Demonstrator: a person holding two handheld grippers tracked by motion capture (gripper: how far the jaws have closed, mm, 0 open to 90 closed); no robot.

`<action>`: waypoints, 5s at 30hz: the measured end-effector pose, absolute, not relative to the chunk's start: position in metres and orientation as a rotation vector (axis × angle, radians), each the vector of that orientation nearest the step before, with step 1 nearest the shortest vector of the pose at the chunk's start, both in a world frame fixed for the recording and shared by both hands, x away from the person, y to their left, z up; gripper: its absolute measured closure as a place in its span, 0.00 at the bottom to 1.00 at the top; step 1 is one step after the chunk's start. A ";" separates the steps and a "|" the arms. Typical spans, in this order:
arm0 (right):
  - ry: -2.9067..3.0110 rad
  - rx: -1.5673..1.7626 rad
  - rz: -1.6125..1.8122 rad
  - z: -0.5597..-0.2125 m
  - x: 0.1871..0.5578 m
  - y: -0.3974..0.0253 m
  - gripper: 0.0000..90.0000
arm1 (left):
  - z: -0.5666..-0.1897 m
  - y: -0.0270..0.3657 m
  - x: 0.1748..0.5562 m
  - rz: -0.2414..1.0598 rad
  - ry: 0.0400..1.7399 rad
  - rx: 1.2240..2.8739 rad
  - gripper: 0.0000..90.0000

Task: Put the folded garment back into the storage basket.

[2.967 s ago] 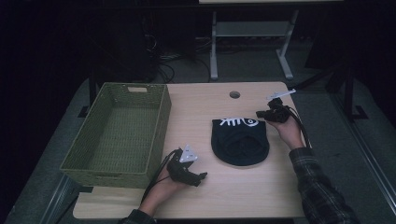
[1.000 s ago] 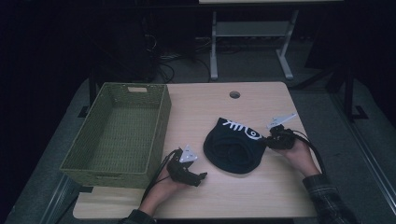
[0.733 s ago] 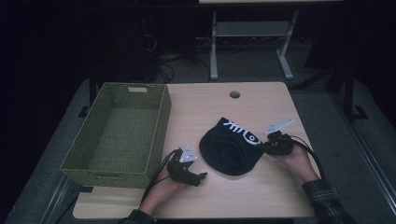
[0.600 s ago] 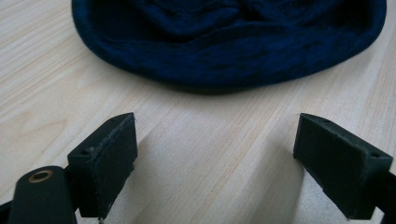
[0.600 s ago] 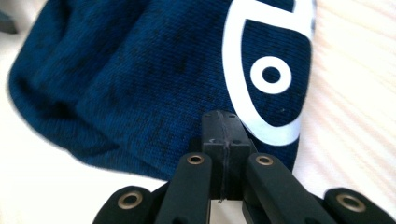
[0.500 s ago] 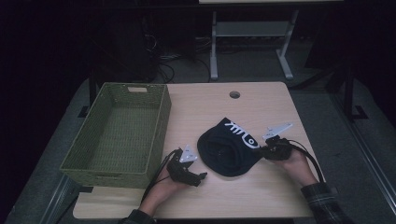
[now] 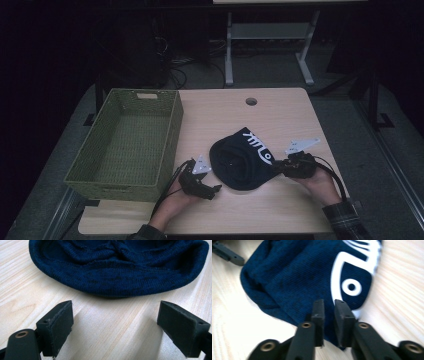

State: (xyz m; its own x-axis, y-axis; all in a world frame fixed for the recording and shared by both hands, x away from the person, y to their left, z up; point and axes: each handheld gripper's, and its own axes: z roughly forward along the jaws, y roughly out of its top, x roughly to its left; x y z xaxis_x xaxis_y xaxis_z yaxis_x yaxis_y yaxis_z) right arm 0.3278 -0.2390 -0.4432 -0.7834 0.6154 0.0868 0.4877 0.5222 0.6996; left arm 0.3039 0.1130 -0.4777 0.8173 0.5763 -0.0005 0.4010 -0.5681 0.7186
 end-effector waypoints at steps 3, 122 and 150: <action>2.551 1.003 1.088 -0.443 0.322 -0.247 0.71 | -0.478 0.113 0.304 0.302 0.714 2.249 0.14; 2.326 1.213 1.004 -0.483 0.274 -0.309 0.11 | -0.393 0.052 0.370 0.065 0.623 2.402 0.81; 2.325 1.214 1.005 -0.483 0.274 -0.309 0.11 | -0.307 0.092 0.375 0.157 0.622 2.344 0.81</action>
